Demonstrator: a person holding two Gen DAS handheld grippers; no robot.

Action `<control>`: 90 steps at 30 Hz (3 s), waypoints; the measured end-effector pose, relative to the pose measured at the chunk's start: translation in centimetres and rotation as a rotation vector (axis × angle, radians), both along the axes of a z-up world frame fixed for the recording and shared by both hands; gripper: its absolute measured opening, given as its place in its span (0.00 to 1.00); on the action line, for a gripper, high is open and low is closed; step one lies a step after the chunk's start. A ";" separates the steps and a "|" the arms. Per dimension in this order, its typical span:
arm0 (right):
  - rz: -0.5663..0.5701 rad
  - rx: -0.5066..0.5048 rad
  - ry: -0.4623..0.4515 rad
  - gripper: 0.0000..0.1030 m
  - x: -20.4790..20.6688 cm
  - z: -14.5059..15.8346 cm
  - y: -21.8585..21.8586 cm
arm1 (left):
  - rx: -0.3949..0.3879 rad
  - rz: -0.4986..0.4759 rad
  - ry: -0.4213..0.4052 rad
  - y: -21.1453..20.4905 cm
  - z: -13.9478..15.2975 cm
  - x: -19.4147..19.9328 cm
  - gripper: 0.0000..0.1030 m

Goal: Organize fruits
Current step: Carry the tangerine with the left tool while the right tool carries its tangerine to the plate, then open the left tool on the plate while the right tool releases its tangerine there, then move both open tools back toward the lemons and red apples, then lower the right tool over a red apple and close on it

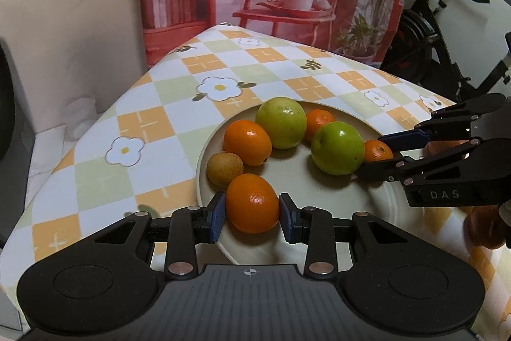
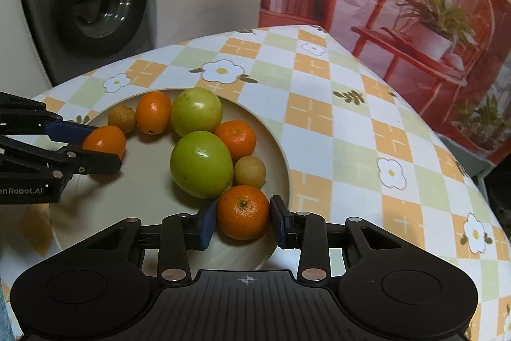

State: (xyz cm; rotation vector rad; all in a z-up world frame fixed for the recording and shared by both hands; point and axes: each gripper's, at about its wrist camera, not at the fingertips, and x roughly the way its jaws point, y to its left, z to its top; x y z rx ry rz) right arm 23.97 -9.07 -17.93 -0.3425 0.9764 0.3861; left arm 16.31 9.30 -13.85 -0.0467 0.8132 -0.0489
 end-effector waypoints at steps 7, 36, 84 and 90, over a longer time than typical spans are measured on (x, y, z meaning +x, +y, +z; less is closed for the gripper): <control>-0.046 -0.008 -0.010 0.32 -0.4 0.1 -1.6 | 0.011 -0.034 -0.006 -1.5 -0.3 0.8 0.37; -0.154 0.107 -0.188 0.38 -5.5 5.0 -6.5 | 0.025 -0.060 -0.109 -4.3 2.5 -0.3 0.47; -0.420 0.257 -0.214 0.39 -22.4 3.1 -16.5 | -0.039 -0.360 -0.158 -15.8 2.5 -2.5 0.47; -0.348 0.224 -0.185 0.42 -21.5 2.3 -14.2 | -0.017 -0.335 -0.188 -14.5 2.9 -3.1 0.47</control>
